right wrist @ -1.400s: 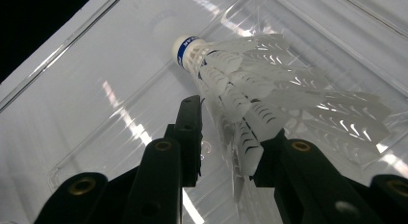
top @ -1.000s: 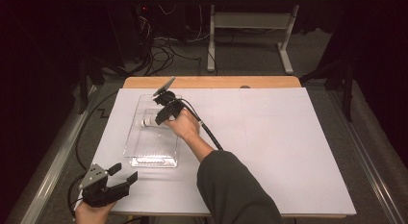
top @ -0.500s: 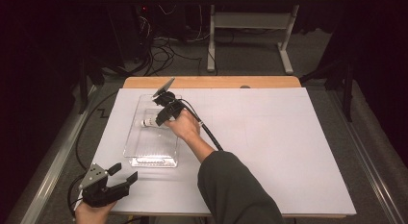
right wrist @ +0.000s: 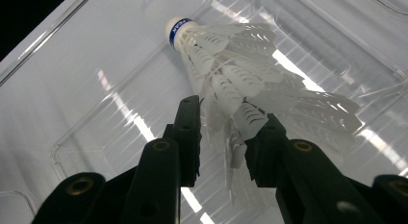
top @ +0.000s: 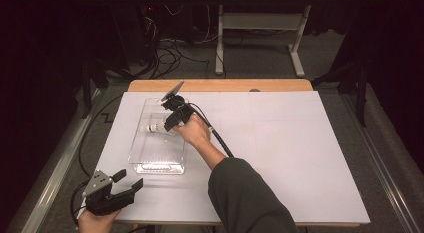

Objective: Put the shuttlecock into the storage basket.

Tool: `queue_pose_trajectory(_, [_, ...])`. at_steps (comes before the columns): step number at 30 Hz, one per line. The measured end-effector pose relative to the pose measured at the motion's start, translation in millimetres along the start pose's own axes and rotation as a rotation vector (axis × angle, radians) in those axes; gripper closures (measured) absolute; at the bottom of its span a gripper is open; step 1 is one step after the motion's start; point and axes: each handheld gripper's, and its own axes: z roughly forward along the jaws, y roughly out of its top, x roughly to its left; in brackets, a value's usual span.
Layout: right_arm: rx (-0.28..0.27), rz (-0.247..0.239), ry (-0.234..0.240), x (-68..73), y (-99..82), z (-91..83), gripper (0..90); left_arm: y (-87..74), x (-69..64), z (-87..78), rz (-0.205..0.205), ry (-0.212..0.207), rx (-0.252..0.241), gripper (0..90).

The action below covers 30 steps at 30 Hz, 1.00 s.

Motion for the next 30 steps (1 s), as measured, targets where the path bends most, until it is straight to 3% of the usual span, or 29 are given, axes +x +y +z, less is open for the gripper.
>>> queue_pose_trajectory(13, [-0.005, 0.004, 0.010, -6.6, -8.3, -5.2, 70.9, 0.1, -0.1, 0.4, 0.001, -0.001, 0.001, 29.7])
queue_pose_trajectory(23, [-0.009, 0.002, 0.019, -8.0, -13.7, -8.6, 88.6, 0.3, -0.9, 1.2, 0.003, -0.002, 0.005, 29.7])
queue_pose_trajectory(30, [-0.012, 0.010, 0.008, -9.3, -13.2, -3.1, 90.0, 0.3, -1.0, 1.5, 0.002, -0.002, 0.004, 29.7])
